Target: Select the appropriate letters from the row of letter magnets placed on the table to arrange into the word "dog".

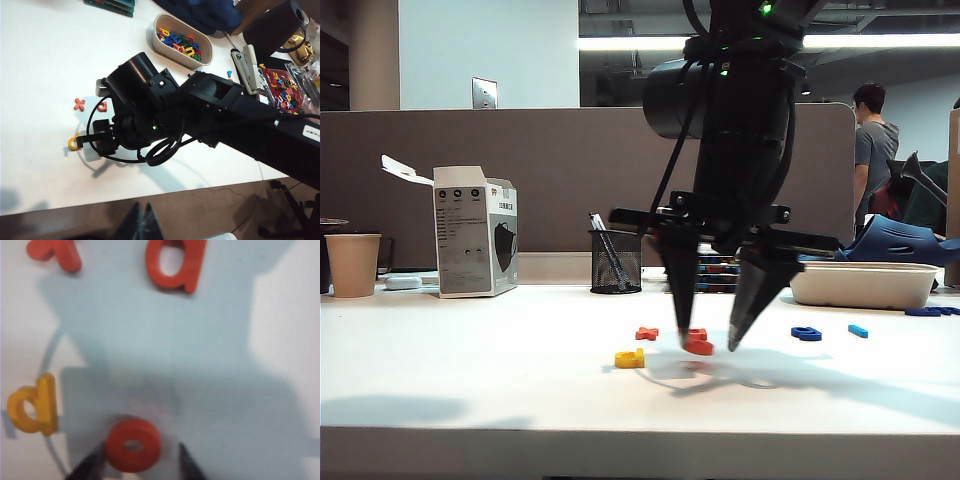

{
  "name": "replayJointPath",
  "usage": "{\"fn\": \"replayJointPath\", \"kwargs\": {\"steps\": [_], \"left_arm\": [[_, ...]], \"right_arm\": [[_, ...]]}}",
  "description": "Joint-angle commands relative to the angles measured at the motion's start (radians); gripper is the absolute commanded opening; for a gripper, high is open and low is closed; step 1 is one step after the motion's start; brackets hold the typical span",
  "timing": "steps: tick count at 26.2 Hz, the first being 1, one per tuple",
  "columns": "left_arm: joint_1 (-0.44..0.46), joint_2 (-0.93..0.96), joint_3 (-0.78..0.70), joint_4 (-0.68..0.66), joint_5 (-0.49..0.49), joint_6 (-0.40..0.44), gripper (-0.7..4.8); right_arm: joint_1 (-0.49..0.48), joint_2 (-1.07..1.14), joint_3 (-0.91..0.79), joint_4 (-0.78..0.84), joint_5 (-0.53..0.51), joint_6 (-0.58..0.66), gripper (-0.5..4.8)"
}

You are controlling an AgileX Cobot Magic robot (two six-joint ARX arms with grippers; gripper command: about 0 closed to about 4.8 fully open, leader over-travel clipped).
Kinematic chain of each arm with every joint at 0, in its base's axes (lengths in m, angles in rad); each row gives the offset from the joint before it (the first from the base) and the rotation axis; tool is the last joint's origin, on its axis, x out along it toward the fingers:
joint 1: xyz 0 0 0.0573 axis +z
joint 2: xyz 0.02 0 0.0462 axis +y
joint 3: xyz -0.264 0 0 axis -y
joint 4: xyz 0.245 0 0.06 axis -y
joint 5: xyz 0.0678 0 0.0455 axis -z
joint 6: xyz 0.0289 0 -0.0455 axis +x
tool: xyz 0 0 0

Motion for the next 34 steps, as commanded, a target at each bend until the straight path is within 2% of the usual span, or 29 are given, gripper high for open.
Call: {"fn": "replayJointPath", "kwargs": {"steps": [1, 3, 6, 12, 26, 34], "left_arm": [[0.002, -0.002, 0.002, 0.002, -0.005, 0.0, -0.05], [0.002, -0.002, 0.002, 0.002, -0.005, 0.0, -0.05], [0.002, -0.002, 0.002, 0.002, -0.005, 0.0, -0.05], [0.002, -0.002, 0.003, 0.002, -0.005, 0.0, -0.05], [0.002, -0.002, 0.002, 0.002, -0.004, 0.0, -0.05], [0.002, -0.002, 0.002, 0.002, -0.004, 0.0, -0.05]], "right_arm": [[-0.001, -0.006, 0.004, -0.004, -0.013, -0.002, 2.39], [0.0, -0.007, 0.004, -0.01, -0.038, -0.002, 2.39], [0.0, 0.003, 0.001, 0.004, -0.011, -0.007, 2.39], [-0.016, -0.005, 0.019, -0.021, -0.04, -0.018, 2.39], [-0.023, -0.061, 0.011, -0.009, -0.034, -0.026, 2.39], [-0.115, -0.09, 0.021, -0.043, 0.002, -0.072, 2.39]]}}
